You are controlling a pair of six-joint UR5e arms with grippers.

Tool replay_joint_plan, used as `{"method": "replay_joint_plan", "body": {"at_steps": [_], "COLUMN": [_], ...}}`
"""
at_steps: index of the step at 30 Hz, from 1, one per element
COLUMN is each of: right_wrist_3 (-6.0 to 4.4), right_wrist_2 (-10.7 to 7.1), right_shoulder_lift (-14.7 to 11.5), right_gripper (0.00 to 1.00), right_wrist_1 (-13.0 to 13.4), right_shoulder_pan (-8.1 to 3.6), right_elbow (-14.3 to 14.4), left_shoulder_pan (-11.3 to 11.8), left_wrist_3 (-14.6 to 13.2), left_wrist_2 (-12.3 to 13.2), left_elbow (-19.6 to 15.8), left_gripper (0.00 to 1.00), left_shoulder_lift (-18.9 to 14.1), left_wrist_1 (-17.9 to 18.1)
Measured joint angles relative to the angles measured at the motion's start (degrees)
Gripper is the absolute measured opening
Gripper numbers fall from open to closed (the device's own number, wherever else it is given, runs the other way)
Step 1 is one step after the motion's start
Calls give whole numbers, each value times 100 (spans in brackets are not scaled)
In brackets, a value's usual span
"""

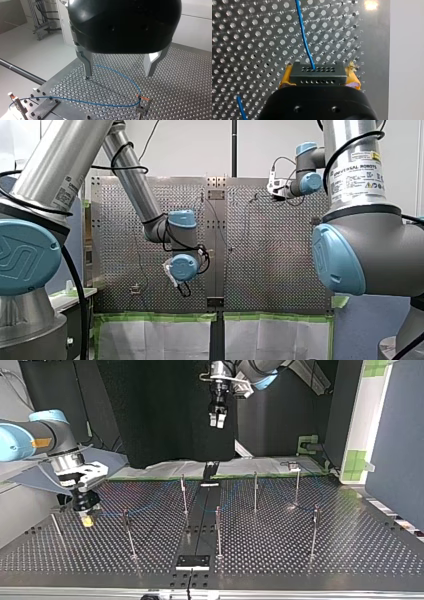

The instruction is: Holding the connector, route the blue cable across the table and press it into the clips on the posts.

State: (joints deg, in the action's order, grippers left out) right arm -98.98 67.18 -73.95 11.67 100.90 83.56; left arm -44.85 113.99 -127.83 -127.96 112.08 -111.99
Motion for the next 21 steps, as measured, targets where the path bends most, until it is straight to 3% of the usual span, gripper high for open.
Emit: {"method": "replay_joint_plan", "body": {"at_steps": [8,21], "right_wrist_3": [-8,-9], "right_wrist_2": [1,-2], "right_shoulder_lift": [-1,-2], "right_gripper": [0,0], "right_wrist_1": [1,3], "right_shoulder_pan": [41,48], "right_elbow": [-1,-1], "left_shoulder_pan": [0,0], "left_wrist_3": [0,0], "left_wrist_2": [0,0], "left_elbow": [-352,-393], "left_gripper": [100,100], "left_shoulder_lift": [0,1], "left_wrist_1": [352,395]}}
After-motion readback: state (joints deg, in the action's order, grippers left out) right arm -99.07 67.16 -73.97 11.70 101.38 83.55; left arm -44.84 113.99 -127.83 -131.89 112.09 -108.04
